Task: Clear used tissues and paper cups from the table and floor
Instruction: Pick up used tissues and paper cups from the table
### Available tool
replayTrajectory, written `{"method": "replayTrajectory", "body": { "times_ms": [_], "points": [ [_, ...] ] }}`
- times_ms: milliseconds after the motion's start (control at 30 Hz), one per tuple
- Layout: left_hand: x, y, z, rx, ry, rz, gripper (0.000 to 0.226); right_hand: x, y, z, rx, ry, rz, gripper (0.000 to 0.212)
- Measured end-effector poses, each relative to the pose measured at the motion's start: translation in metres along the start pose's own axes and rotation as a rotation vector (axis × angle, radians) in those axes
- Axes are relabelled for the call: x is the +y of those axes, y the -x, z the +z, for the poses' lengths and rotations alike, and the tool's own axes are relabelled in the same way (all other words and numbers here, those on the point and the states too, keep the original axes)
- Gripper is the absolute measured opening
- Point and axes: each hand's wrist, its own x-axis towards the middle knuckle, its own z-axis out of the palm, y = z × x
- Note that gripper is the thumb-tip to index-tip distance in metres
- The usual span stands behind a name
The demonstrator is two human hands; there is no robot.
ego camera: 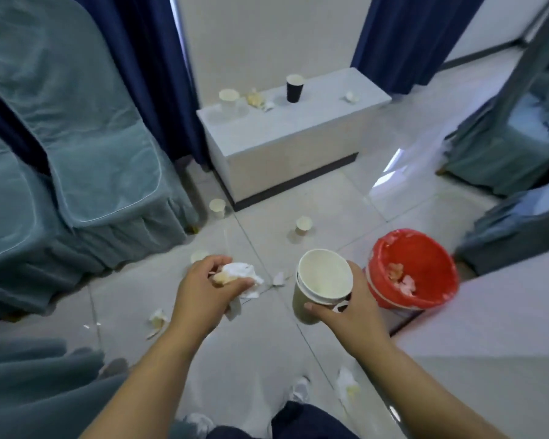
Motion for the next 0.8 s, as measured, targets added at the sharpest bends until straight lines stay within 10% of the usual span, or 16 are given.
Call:
{"method": "replayTrajectory", "body": {
  "times_ms": [800],
  "points": [
    [0.160,-0.215,0.413,-0.746,-0.561,0.201,0.038,0.129,-0.139,-0.227,0.808,-0.264,0.592,0.093]
  ]
}}
